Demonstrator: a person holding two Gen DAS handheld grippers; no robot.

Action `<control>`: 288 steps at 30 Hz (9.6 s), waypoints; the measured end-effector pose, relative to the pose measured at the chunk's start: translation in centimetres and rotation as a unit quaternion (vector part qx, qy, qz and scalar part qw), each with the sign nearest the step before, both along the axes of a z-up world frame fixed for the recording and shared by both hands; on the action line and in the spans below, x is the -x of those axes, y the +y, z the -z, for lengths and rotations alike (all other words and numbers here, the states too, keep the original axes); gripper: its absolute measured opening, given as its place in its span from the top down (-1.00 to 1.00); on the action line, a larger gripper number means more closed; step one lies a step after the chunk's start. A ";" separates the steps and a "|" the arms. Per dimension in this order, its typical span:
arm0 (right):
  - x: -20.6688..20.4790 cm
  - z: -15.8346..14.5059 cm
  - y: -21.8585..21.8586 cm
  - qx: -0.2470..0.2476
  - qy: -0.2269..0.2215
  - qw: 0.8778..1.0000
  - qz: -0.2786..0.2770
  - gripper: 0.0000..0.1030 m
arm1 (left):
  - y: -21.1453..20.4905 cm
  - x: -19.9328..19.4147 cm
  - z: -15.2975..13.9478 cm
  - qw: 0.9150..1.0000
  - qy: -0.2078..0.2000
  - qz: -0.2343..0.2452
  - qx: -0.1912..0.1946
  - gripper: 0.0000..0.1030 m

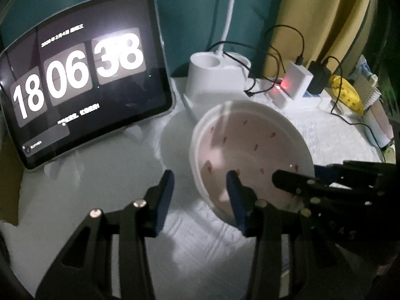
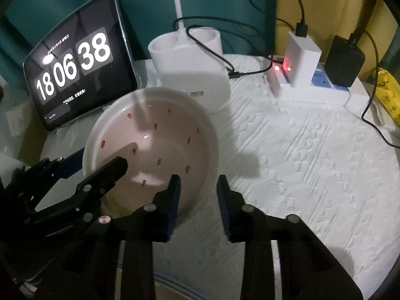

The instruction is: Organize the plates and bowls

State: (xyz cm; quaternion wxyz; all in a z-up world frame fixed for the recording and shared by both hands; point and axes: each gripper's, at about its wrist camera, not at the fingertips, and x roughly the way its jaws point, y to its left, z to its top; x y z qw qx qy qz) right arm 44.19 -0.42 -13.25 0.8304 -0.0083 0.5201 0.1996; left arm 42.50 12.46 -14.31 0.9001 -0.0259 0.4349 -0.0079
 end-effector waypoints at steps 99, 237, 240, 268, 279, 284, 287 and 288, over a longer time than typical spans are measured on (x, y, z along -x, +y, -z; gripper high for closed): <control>16.7 -11.3 -15.2 -0.061 -0.124 0.990 0.015 0.67 | -14.9 16.1 -9.4 0.995 -0.096 0.039 -0.013 0.61; 19.4 -3.3 -30.4 -0.032 -0.099 0.988 0.110 -0.23 | -21.2 17.4 -1.9 0.994 -0.042 0.078 -0.068 0.09; 19.0 -2.6 -30.3 -0.037 -0.088 0.989 0.109 -0.22 | -21.3 17.6 -1.8 0.992 -0.053 0.080 -0.079 0.09; 19.8 -2.5 -29.3 -0.113 -0.093 0.981 0.131 0.82 | -21.5 18.1 -1.6 0.992 -0.080 0.095 -0.013 0.77; 19.9 -2.6 -29.1 -0.109 -0.093 0.978 0.149 0.84 | -21.5 18.0 -2.0 0.992 -0.081 0.096 0.003 0.78; 20.1 -2.7 -29.2 -0.111 -0.092 0.978 0.151 0.84 | -21.7 17.8 -2.1 0.992 -0.076 0.096 0.006 0.78; 20.4 -2.9 -29.3 -0.112 -0.094 0.977 0.153 0.84 | -21.8 17.8 -2.0 0.992 -0.074 0.097 0.007 0.78; 20.4 -2.9 -29.3 -0.112 -0.094 0.977 0.154 0.84 | -21.8 17.8 -2.0 0.992 -0.074 0.099 0.008 0.78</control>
